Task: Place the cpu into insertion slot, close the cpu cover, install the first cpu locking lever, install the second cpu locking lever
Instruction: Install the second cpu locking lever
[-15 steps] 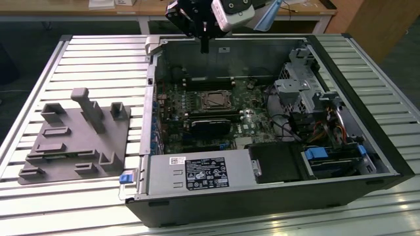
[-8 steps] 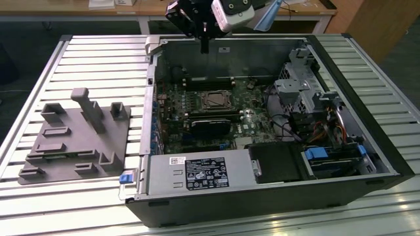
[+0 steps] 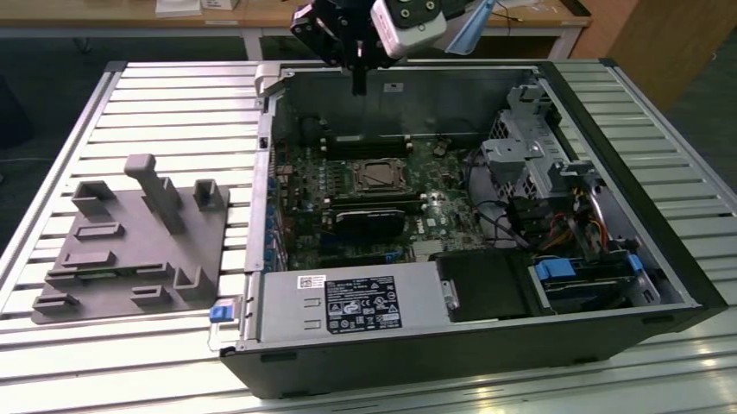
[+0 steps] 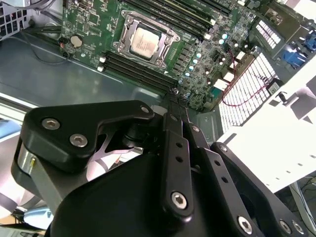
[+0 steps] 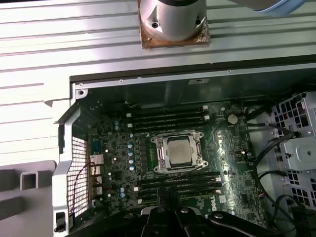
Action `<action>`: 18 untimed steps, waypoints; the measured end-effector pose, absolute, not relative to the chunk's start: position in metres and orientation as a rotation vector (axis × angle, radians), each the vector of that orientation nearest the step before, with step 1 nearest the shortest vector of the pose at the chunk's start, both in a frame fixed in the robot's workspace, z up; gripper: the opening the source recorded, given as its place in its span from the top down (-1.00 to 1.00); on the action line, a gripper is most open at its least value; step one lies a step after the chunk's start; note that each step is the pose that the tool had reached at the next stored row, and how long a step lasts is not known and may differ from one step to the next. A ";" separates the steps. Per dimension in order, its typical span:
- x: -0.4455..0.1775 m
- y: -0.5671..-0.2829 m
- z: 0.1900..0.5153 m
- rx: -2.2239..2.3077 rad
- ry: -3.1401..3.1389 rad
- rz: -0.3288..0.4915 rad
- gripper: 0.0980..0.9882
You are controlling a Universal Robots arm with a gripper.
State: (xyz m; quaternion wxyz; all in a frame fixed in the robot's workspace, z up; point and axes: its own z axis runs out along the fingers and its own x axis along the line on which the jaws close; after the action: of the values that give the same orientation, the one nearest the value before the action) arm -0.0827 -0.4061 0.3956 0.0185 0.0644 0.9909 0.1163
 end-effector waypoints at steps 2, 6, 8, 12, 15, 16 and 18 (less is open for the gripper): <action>-0.083 -0.406 0.395 0.200 3.077 0.361 0.98; -0.083 -0.406 0.392 0.200 3.077 0.361 0.98; -0.083 -0.406 0.390 0.200 3.077 0.361 0.98; -0.082 -0.406 0.385 0.200 3.077 0.361 0.98; -0.082 -0.406 0.380 0.200 3.077 0.361 0.98; -0.082 -0.406 0.378 0.200 3.077 0.361 0.98; -0.082 -0.406 0.375 0.200 3.077 0.361 0.98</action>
State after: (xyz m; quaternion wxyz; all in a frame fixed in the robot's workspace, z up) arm -0.0823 -0.4061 0.3747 0.0185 0.0644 0.9909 0.1163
